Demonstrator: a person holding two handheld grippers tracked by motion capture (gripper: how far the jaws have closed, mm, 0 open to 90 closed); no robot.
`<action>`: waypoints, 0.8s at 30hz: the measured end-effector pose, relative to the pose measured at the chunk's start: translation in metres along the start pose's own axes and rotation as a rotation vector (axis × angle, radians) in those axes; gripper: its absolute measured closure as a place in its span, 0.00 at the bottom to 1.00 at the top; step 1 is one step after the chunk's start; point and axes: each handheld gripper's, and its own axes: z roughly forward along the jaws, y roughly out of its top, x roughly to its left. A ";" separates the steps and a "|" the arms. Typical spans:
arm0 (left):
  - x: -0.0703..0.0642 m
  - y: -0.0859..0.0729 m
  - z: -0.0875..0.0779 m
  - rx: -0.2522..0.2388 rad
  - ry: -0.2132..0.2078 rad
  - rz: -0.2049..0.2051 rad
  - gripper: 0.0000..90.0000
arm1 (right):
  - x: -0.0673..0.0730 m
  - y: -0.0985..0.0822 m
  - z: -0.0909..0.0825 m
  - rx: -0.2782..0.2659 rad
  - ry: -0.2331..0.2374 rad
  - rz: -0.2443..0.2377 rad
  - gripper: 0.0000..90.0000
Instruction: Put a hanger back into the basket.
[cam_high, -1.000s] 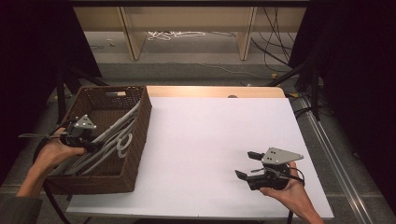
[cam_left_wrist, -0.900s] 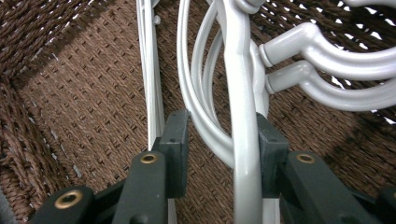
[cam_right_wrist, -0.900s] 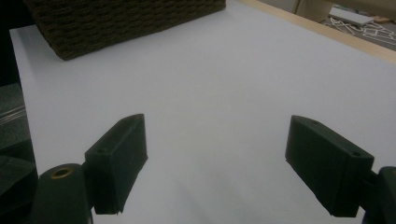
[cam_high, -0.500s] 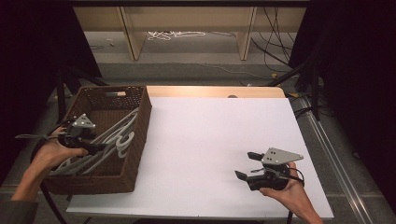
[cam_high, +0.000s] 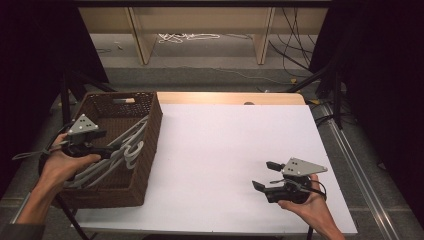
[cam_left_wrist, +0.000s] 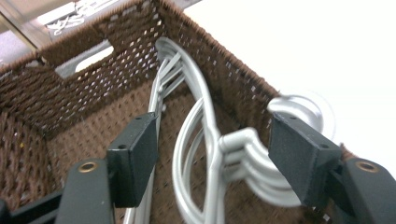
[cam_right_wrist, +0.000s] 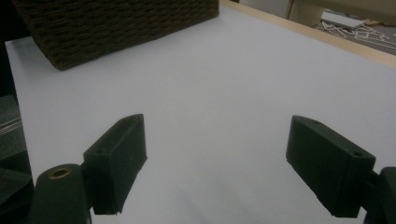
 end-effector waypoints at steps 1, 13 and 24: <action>-0.002 0.001 -0.001 -0.006 0.003 -0.001 0.35 | 0.000 0.000 0.000 0.000 0.000 0.000 0.23; -0.037 0.011 -0.004 -0.241 -0.004 -0.135 0.23 | -0.001 -0.001 -0.003 -0.053 -0.028 0.045 0.22; -0.071 0.018 -0.008 -0.340 -0.068 -0.180 0.21 | 0.004 -0.001 -0.011 -0.118 -0.061 0.102 0.21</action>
